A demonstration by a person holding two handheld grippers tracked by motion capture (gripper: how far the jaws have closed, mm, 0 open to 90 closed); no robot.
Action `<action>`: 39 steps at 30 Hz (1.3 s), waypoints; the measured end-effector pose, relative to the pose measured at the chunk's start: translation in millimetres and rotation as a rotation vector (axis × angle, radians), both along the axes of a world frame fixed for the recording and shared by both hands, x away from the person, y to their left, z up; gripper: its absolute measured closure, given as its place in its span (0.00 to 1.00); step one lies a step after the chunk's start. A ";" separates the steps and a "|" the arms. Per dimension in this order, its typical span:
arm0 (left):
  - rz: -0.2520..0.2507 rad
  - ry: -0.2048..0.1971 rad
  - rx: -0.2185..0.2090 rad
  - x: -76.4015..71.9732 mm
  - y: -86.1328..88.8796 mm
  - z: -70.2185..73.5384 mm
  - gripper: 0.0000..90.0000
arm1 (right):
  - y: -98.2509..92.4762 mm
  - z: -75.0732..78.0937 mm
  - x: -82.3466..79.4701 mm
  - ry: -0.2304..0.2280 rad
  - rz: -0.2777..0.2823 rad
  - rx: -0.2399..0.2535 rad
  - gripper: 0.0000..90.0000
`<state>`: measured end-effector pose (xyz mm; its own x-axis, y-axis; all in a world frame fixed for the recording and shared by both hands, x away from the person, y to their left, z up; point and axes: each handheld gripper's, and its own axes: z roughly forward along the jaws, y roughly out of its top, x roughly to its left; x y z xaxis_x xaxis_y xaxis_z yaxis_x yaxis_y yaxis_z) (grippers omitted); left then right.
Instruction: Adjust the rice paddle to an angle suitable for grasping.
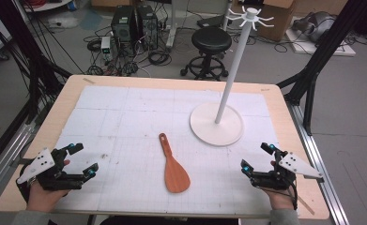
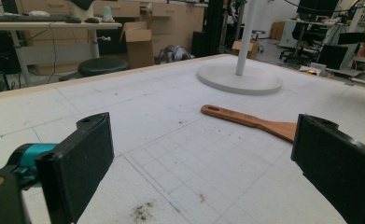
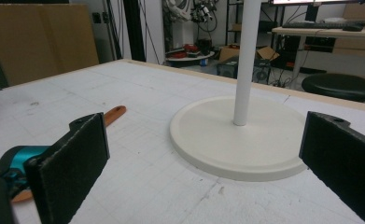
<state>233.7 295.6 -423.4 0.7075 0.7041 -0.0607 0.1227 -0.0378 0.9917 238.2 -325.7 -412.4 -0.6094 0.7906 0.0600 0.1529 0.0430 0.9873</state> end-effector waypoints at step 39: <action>0.007 0.010 0.004 -3.5 2.4 -0.9 0.07 | 37.7 2.4 18.9 0.039 0.218 -0.077 0.00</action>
<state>230.2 298.0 -424.3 0.7022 0.7090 -0.0654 0.1332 -0.0406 0.9903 257.2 -287.9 -410.0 -0.7650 0.6433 0.0317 0.1699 0.1541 0.9733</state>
